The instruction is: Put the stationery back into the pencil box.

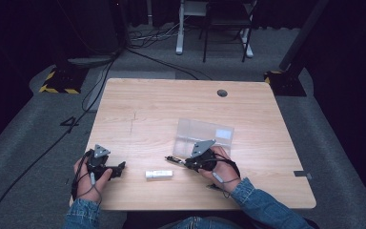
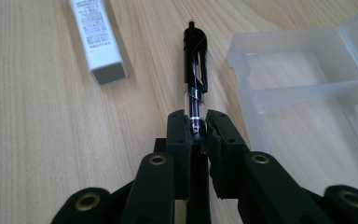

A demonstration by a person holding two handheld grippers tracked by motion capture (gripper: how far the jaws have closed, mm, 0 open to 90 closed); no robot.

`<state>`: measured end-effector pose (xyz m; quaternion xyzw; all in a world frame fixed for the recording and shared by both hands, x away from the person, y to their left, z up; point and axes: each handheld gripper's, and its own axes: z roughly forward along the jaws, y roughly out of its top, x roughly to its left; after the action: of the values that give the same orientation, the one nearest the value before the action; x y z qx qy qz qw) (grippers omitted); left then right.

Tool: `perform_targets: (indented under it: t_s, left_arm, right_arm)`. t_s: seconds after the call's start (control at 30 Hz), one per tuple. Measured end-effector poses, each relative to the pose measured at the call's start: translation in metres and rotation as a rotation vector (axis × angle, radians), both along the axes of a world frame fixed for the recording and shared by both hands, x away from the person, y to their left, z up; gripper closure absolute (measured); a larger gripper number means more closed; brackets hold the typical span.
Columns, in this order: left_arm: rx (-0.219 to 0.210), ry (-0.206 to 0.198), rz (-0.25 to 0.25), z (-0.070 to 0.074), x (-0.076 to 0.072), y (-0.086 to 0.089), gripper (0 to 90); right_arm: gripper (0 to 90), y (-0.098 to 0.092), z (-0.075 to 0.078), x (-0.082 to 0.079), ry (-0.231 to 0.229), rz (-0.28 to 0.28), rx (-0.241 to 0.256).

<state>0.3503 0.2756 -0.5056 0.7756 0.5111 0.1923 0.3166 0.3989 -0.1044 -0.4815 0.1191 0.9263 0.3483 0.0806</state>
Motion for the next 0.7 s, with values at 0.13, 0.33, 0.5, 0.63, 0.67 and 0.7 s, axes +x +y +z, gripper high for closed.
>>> perform_targets:
  t_s: [0.13, 0.33, 0.5, 0.63, 0.67, 0.7]
  left_arm:
    - [0.001, 0.0, 0.001, 0.0, 0.0, 0.0, 10.2]
    - [0.0, 0.0, 0.0, 0.0, 0.0, 0.0, 10.2]
    - [0.001, 0.0, 0.001, 0.0, 0.0, 0.0, 10.1]
    - [0.0, 0.0, 0.001, 0.0, 0.0, 0.0, 10.1]
    - [0.0, 0.0, 0.001, 0.0, 0.0, 0.0, 10.2]
    - [0.001, 0.0, 0.001, 0.0, 0.0, 0.0, 10.2]
  right_arm:
    - [79.9, -0.001, 0.007, -0.002, -0.025, 0.014, 0.01]
    - [79.9, -0.008, 0.019, -0.003, -0.058, 0.022, 0.028]
    - [79.8, -0.015, 0.029, -0.004, -0.082, 0.018, 0.038]
    - [79.8, -0.02, 0.034, -0.003, -0.1, 0.015, 0.041]
    - [79.8, -0.022, 0.035, -0.003, -0.103, 0.012, 0.043]
    - [79.8, -0.023, 0.035, -0.002, -0.106, 0.013, 0.04]
